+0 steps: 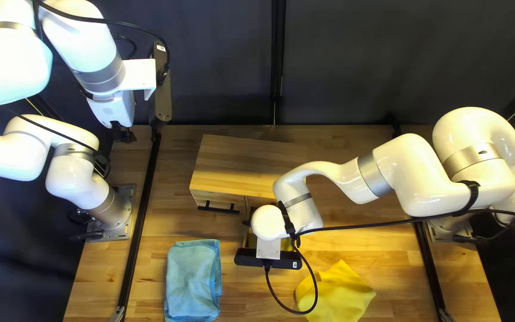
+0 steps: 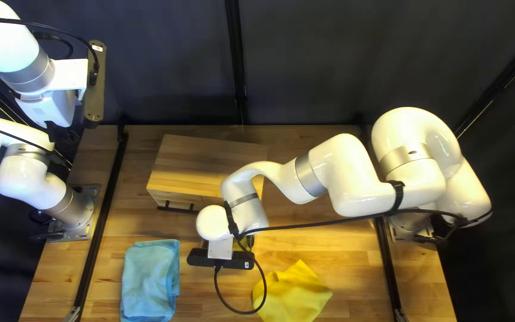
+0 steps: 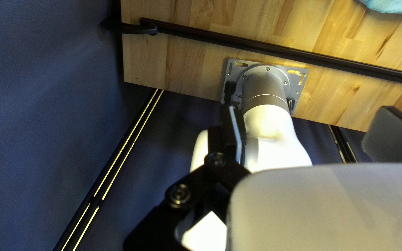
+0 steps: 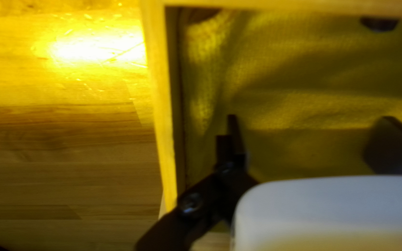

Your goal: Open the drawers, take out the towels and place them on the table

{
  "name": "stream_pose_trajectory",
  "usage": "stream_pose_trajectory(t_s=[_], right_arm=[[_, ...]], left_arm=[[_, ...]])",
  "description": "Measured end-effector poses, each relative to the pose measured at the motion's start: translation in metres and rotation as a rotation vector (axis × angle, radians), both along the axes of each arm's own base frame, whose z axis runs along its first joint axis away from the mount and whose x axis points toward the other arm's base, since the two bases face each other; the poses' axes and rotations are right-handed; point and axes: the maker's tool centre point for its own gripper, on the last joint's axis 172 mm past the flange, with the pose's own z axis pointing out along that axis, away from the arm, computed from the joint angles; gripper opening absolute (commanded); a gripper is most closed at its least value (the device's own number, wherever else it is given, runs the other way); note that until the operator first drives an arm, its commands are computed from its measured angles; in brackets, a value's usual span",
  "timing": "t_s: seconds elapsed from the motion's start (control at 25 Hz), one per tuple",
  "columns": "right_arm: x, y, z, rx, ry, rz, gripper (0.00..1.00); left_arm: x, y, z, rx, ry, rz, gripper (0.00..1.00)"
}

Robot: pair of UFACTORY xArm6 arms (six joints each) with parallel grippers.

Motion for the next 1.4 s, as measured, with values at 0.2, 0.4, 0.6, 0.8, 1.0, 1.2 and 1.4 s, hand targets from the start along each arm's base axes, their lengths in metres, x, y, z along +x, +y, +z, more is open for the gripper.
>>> stream_pose_trajectory(t_s=[0.2, 0.4, 0.6, 0.8, 1.0, 1.2, 1.4], right_arm=[[0.001, 0.003, 0.006, -0.003, -0.004, 0.007, 0.0], [0.002, 0.008, 0.02, -0.015, -0.018, 0.012, 0.73], [-0.003, 0.008, 0.017, -0.037, 0.0, 0.01, 1.0], [-0.005, 0.007, 0.012, -0.048, 0.014, 0.025, 1.0], [-0.005, 0.007, 0.009, -0.056, 0.021, 0.041, 1.0], [-0.004, 0.005, 0.008, -0.064, 0.025, 0.056, 1.0], [-0.002, 0.004, 0.008, -0.07, 0.029, 0.068, 1.0]], left_arm=[[0.0, 0.0, 0.0, 0.0, 0.0, 0.0, 1.0], [0.0, 0.0, 0.0, 0.0, 0.0, 0.0, 1.0], [0.0, 0.0, 0.0, 0.0, 0.0, 0.0, 1.0], [0.0, 0.0, 0.0, 0.0, 0.0, 0.0, 1.0], [0.0, 0.0, 0.0, 0.0, 0.0, 0.0, 1.0], [0.0, 0.0, 0.0, 0.0, 0.0, 0.0, 1.0], [0.0, 0.0, 0.0, 0.0, 0.0, 0.0, 1.0]])
